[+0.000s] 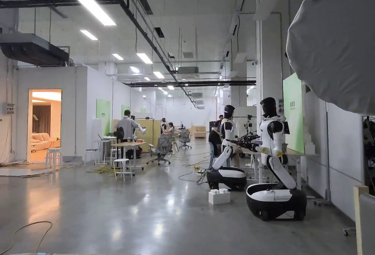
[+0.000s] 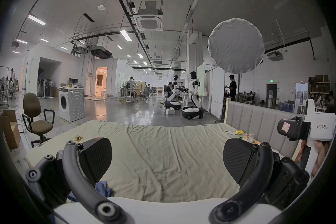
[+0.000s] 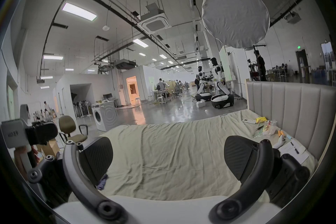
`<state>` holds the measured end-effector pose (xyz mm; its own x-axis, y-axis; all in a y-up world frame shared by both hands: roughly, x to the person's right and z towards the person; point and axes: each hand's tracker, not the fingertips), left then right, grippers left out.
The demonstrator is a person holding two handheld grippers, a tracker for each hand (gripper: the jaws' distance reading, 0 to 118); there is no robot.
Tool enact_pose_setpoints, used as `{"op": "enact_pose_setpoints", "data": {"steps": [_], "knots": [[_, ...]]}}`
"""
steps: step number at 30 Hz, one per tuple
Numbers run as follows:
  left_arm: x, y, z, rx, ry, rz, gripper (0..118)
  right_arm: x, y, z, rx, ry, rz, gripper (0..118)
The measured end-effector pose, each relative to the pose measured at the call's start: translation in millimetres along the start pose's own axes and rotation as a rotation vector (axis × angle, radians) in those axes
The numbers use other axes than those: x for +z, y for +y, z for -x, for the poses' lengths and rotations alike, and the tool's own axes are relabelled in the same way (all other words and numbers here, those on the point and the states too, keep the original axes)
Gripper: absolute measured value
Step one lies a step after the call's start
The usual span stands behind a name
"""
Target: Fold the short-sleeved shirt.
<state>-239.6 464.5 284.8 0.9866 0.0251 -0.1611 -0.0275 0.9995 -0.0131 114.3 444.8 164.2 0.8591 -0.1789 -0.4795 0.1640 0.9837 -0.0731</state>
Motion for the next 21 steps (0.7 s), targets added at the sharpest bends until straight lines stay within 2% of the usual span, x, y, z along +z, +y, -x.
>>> {"op": "enact_pose_setpoints", "data": {"steps": [2,4,8,10,15,21], "knots": [[-0.5,0.4,-0.1,0.006,0.002,-0.001,118,-1.0,1.5,0.7,-0.055,-0.016,0.016,118],[-0.8,1.1,-0.4,0.011,0.006,-0.001,118,-1.6,5.0,5.0,-0.052,-0.072,0.022,118],[-1.3,2.7,-4.2,0.001,0.001,0.011,118,-4.8,2.0,8.3,0.022,-0.062,0.051,118],[-2.1,1.7,-5.0,-0.007,0.001,0.016,118,-5.5,-1.1,10.9,0.033,-0.067,0.059,118],[-3.6,3.6,-4.2,-0.005,-0.004,0.018,118,-7.2,-2.0,10.4,0.008,-0.036,0.083,118],[-5.4,5.2,-4.5,0.015,-0.011,0.015,118,-10.4,5.7,15.0,-0.023,-0.064,0.132,118]]}}
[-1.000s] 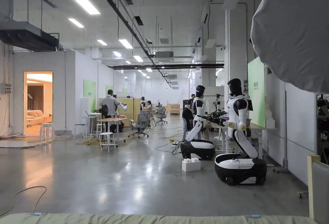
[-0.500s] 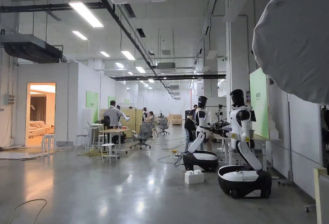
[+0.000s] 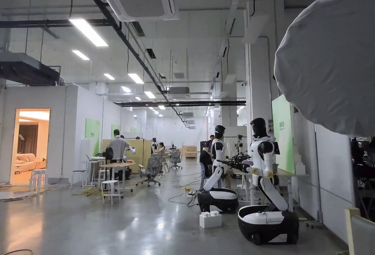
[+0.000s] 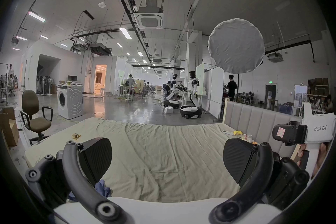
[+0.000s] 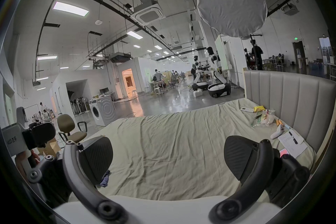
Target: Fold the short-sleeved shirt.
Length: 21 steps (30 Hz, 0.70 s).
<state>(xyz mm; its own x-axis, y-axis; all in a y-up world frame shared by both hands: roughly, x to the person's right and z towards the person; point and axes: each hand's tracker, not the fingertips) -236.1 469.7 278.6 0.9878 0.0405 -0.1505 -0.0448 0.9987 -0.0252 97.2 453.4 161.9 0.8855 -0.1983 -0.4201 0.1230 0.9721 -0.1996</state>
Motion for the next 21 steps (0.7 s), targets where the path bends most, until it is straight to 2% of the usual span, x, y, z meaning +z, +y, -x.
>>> {"op": "enact_pose_setpoints", "data": {"steps": [4,6,11,14,17,19,21], "knots": [[-2.1,0.5,-1.0,-0.009,-0.008,0.005,118,1.8,2.0,6.4,0.000,-0.034,0.043,118],[-2.6,0.8,-1.8,-0.009,-0.009,0.004,118,2.6,2.5,7.8,-0.039,-0.040,0.069,118],[-3.3,4.5,-2.5,-0.013,-0.020,0.003,118,1.6,-1.7,7.2,-0.050,-0.052,0.081,118],[-3.4,5.0,-3.1,-0.015,-0.017,-0.006,118,-3.2,-4.5,0.6,-0.103,-0.041,0.114,118],[-4.9,2.7,-3.5,-0.014,-0.016,-0.001,118,-6.0,-6.9,-4.4,-0.178,-0.101,0.093,118],[-5.6,1.1,-3.8,-0.009,-0.020,0.006,118,-8.7,-8.6,-7.1,-0.162,-0.125,0.087,118],[-5.6,-0.3,-6.1,-0.015,-0.024,0.003,118,-10.0,-9.8,-14.1,-0.160,-0.096,0.097,118]]}}
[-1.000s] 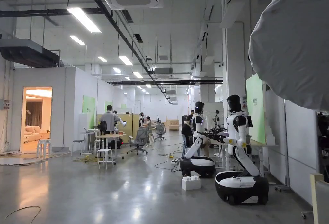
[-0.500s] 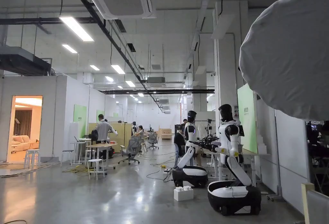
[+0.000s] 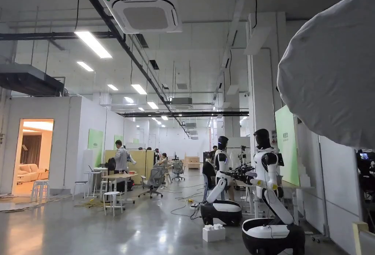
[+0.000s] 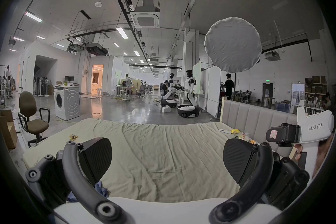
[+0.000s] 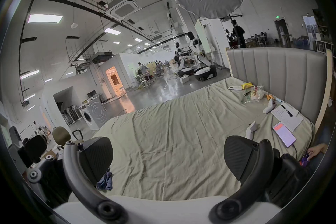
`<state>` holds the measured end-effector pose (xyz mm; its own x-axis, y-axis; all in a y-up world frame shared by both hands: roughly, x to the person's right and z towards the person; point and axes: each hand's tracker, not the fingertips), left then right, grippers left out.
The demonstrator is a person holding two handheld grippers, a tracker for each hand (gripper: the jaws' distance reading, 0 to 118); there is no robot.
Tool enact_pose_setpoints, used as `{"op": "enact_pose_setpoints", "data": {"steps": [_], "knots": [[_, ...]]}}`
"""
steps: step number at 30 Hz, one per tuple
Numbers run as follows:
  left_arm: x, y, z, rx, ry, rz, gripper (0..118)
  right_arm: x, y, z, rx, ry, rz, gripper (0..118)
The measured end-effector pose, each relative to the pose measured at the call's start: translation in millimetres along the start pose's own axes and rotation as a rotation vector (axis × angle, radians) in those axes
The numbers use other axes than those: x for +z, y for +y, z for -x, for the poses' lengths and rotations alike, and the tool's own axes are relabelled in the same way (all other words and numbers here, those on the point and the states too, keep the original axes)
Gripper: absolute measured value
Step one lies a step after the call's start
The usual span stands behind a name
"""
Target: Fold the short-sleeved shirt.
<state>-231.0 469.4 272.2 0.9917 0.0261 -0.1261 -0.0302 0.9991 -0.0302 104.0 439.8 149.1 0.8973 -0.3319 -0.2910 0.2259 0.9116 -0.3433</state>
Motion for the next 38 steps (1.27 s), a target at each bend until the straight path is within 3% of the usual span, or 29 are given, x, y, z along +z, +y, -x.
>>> {"op": "enact_pose_setpoints", "data": {"steps": [3,6,10,13,18,31,38], "knots": [[-2.4,-0.9,-2.8,-0.003,0.009,-0.007,118,2.9,-0.4,-8.9,0.003,0.070,-0.113,118],[-4.0,-2.5,-4.9,-0.022,0.015,-0.021,118,13.7,1.2,-11.9,0.119,0.084,-0.282,118],[-2.4,-0.3,-3.2,-0.043,0.049,-0.063,118,17.4,1.7,-6.2,0.196,0.008,-0.266,118],[-1.7,-3.3,-6.6,-0.033,0.042,-0.073,118,15.2,-1.8,-2.4,0.249,0.010,-0.245,118],[-0.4,-5.2,-11.1,-0.072,0.050,-0.067,118,15.5,-4.7,2.8,0.285,0.067,-0.256,118],[-6.4,-5.8,-9.7,-0.050,0.026,-0.051,118,12.8,-5.8,8.9,0.294,0.093,-0.236,118],[-13.2,-6.9,-12.7,-0.041,0.018,-0.030,118,5.3,-12.6,15.9,0.341,0.102,-0.209,118]]}}
